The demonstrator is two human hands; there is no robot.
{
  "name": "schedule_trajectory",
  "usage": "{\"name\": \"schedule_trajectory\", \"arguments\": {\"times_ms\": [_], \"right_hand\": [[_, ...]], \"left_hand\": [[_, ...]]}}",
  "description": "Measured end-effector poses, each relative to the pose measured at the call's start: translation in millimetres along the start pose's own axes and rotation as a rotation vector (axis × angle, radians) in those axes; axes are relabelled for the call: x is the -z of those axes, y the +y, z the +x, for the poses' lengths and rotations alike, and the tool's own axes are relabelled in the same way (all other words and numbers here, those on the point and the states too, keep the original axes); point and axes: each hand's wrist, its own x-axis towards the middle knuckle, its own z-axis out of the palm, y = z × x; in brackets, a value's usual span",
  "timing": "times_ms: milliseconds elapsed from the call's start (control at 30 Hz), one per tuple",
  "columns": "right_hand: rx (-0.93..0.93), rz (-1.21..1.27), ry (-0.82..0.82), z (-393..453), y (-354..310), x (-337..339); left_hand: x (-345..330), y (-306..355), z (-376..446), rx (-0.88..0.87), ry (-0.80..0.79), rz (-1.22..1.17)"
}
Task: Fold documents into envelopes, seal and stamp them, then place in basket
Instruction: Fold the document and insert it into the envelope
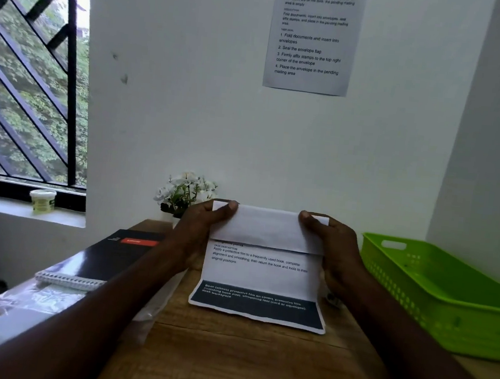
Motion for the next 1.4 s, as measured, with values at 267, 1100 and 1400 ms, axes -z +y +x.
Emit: {"name": "schedule_trajectory", "arguments": {"times_ms": [267,1100,1400], "right_hand": [[-0.073,0.054,0.028,-4,-4,-2],[-0.061,-0.115,-0.098,-5,4,0],[-0.070,-0.042,0.005,2,7,2]], "left_hand": [[4,5,3,-0.011,0.177,-0.131],[-3,1,-4,0.021,0.119,-0.128],[-3,-5,-3,0.041,0.049,-0.056]]}}
